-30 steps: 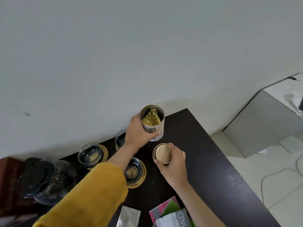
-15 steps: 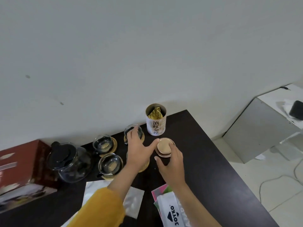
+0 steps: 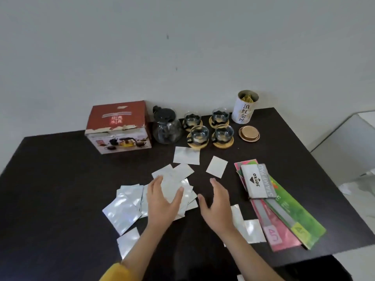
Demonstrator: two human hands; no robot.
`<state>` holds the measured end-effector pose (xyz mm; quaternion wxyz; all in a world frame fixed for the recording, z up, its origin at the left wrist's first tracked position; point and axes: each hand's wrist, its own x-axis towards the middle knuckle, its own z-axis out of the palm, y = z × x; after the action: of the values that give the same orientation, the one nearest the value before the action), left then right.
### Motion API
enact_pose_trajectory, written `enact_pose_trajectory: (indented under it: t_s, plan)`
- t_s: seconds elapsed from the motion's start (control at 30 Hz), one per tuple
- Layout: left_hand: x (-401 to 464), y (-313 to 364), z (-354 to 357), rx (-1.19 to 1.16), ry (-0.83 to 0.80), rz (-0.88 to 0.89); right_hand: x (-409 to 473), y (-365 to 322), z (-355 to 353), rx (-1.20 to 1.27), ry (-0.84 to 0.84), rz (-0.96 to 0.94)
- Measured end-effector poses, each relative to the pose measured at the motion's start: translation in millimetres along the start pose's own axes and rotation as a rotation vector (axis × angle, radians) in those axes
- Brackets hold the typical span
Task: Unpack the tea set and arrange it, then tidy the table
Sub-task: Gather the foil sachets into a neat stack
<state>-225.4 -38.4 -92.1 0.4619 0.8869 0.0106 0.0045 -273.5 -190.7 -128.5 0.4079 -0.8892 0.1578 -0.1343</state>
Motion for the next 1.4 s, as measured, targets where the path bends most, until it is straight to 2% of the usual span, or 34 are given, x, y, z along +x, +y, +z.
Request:
enact_pose_trajectory:
  t_s: [0.1,0.2,0.3,0.4,0.5,0.57,0.67,0.73,0.8,0.9,1.0,1.07,1.13,1.23,1.33,1.4]
  plan:
    - [-29,-55,-42,0.106,0.083,-0.113,-42,5,16,-0.138,-0.034,0.042]
    - [-52,-99,-70,0.274,0.112,-0.277,-69,14,17,-0.365,-0.054,0.272]
    - [-72,-128,-80,0.293,0.005,-0.376,-87,25,11,-0.484,-0.073,0.514]
    - [-87,-144,-73,0.385,-0.147,-0.377,-98,25,16,-0.482,-0.116,0.602]
    - [-90,-140,-58,0.482,-0.194,-0.367,-102,11,34,-0.464,-0.156,0.529]
    - [-87,-132,-48,0.465,-0.178,-0.393,-101,-3,49,-0.434,-0.223,0.447]
    - [-81,-121,-31,0.413,-0.165,-0.342,-99,-19,69,-0.288,-0.331,0.280]
    - [-77,-115,-26,0.357,-0.134,-0.316,-93,-23,71,-0.146,-0.330,0.203]
    - [-67,-116,-27,0.324,-0.073,-0.338,-78,-15,63,-0.093,-0.254,0.173]
    - [-45,-127,-38,0.329,0.022,-0.388,-44,6,42,-0.157,-0.147,0.221]
    - [-27,-129,-37,0.341,0.018,-0.426,-12,23,32,-0.242,-0.176,0.294]
    - [-25,-118,-23,0.325,-0.017,-0.383,-1,24,39,-0.301,-0.224,0.292]
    - [-28,-101,-2,0.297,-0.067,-0.309,0,18,53,-0.313,-0.284,0.212]
    - [-32,-77,28,0.208,-0.103,-0.218,-5,10,68,-0.170,-0.347,0.035]
    - [-26,-70,38,0.140,-0.024,-0.200,14,17,63,-0.067,-0.211,-0.032]
    - [-22,-75,32,0.163,0.049,-0.223,43,28,52,-0.133,-0.094,0.007]
